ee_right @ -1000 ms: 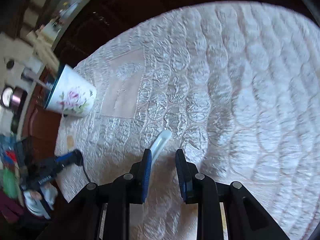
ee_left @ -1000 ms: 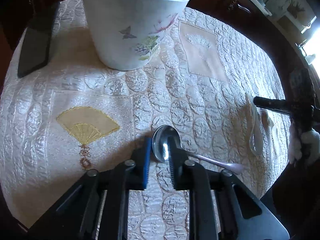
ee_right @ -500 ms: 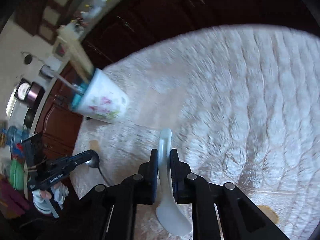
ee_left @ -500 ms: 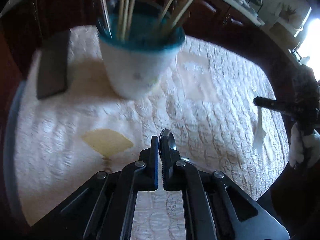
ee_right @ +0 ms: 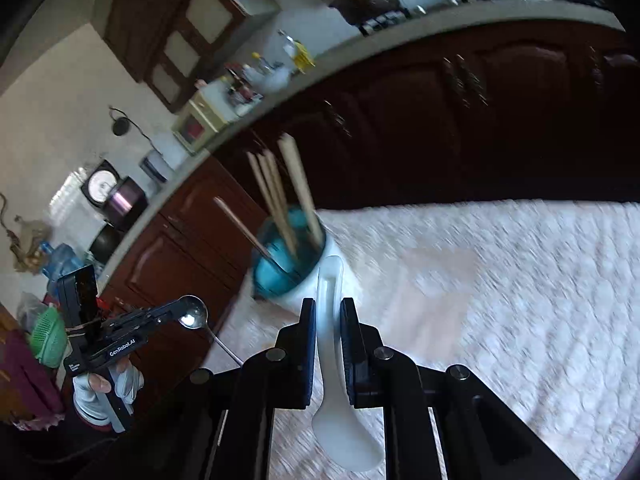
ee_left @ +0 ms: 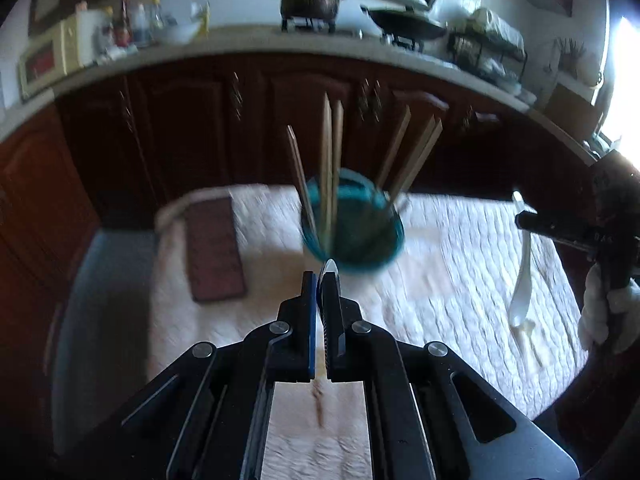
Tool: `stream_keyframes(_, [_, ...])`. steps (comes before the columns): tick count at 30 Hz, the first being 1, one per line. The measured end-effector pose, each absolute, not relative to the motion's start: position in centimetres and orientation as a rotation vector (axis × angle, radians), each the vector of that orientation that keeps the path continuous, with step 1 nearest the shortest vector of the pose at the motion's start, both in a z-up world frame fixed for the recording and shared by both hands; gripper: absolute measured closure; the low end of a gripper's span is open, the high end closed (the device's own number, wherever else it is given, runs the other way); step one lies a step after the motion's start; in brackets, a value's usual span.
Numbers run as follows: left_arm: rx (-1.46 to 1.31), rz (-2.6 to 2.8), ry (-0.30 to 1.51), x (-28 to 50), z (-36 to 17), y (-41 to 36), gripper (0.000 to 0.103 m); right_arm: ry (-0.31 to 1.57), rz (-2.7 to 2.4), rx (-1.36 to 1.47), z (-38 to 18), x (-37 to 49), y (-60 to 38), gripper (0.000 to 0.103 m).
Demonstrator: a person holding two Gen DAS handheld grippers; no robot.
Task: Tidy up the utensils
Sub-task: 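Lift both spoons and carry them over the floral holder, then lower both spoons into the holder and open both tools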
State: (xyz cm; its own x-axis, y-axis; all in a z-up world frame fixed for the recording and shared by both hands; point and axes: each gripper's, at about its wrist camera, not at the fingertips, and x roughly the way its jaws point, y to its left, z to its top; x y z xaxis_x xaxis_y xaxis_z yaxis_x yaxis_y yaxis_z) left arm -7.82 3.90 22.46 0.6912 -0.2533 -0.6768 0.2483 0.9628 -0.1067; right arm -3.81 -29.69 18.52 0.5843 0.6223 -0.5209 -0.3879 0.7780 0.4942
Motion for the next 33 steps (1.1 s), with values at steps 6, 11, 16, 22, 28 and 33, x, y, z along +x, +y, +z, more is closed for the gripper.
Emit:
stream_keyframes(6, [0.075,-0.167,0.613,-6.0,27.3,4.8,0.101,0.624,0.646,0.298,21.7,-1.7,-24.9,0.092])
stream_keyframes(11, [0.180,-0.099,0.533,-3.9,28.6,3.7,0.102,0.546,0.672,0.261,23.0,0.3,-21.0,0.092])
stream_keyframes(16, [0.294,-0.076,0.528,-1.5,26.9,1.6,0.102,0.495,0.651,0.197,22.2,2.2,-18.1,0.092])
stream_keyframes(22, [0.348,-0.083,0.571,0.4,24.4,0.3,0.102,0.471,0.650,0.145,19.8,4.1,-15.8,0.092])
stream_keyframes(28, [0.383,-0.082,0.588,1.1,22.7,-0.7,0.102,0.467,0.656,0.126,17.0,5.2,-15.2,0.092])
stream_keyframes(33, [0.386,-0.087,0.606,1.5,21.5,-1.5,0.102,0.506,0.675,0.139,15.9,4.9,-15.9,0.092])
